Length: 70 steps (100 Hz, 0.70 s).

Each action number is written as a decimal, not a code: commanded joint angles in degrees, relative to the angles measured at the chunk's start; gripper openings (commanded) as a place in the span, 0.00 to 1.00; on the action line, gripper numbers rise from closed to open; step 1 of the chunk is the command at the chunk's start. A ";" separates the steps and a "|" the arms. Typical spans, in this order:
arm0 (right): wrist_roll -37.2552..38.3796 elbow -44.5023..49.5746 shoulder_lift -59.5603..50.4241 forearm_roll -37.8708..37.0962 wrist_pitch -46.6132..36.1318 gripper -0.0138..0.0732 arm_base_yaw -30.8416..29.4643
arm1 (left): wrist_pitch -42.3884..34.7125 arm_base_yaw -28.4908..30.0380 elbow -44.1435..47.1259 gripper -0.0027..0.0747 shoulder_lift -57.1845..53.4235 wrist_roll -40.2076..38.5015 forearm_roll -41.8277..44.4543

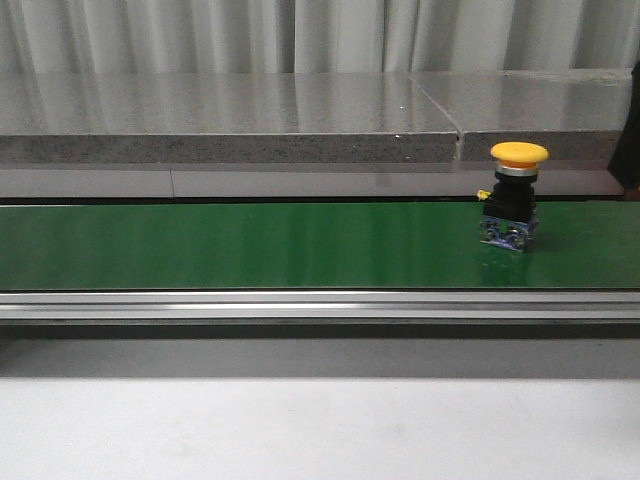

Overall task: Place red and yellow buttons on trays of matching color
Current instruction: 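Move the right gripper above the yellow button on the belt, then close the right gripper on the yellow button and lift it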

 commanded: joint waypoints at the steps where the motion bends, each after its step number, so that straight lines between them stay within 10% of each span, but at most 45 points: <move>1: -1.11 -1.76 0.14 0.54 -3.55 0.83 1.01 | -4.30 -0.32 -1.49 0.01 0.21 -0.51 -0.06; 54: -2.20 -12.45 14.46 0.71 -5.47 0.82 3.73 | -4.30 -0.32 -1.49 0.01 0.21 -0.51 -0.06; 70: -2.14 -12.92 15.34 0.71 -3.31 0.55 3.73 | -4.30 -0.32 -1.49 0.01 0.21 -0.51 -0.06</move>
